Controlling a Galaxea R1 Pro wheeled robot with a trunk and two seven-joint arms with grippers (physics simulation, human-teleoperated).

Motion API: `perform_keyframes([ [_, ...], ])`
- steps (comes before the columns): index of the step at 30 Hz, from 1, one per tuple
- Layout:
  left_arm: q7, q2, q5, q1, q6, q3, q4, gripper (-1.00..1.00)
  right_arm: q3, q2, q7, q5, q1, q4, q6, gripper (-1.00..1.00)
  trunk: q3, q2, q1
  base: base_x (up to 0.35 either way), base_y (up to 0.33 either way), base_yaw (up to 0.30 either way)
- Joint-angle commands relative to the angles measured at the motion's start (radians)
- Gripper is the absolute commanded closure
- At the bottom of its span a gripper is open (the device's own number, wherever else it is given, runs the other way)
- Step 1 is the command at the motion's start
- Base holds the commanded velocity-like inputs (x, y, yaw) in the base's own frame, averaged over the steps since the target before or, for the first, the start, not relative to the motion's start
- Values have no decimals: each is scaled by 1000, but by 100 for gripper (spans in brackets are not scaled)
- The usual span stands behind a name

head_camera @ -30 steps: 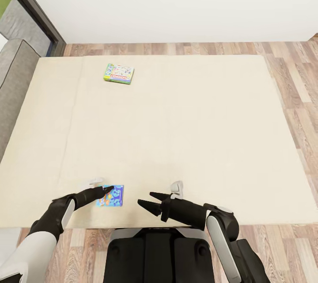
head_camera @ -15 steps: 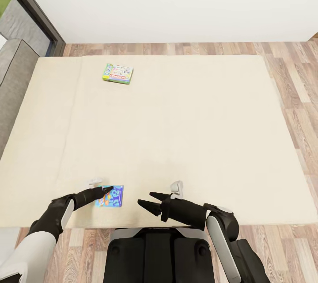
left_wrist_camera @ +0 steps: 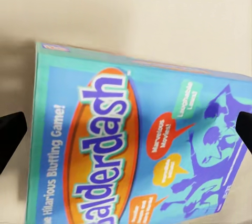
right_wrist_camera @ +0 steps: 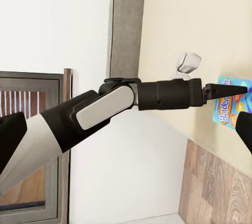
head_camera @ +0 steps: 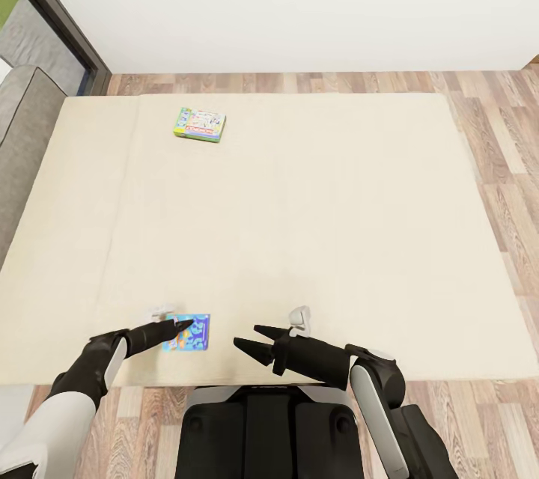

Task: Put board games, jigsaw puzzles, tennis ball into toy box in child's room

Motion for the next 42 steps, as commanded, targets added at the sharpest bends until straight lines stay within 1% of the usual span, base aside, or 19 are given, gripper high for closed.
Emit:
perform_keyframes([
  [1,-7,-1,-6,-1,9,6,-1,-100,-1,0,0,-3,0,0,6,-100,-1,-2,1,0,0,0],
  [9,-8,-1,-8,-1,23,3,0,-100,-1,-1,1,-3,0,-1,6,-100,-1,-2,1,0,0,0],
  [14,-8,-1,-8,-1,25,-11,0,-100,-1,-1,2,-3,0,-1,6,-100,-1,-2,1,0,0,0],
  [22,-9,-1,-9,-1,27,-18,0,-100,-2,-2,2,-3,0,0,6,-100,-1,-2,1,0,0,0],
  [42,-11,0,-6,0,37,-20,0,-100,-3,-1,-3,0,0,2,7,-100,-1,-2,1,0,-27,0],
])
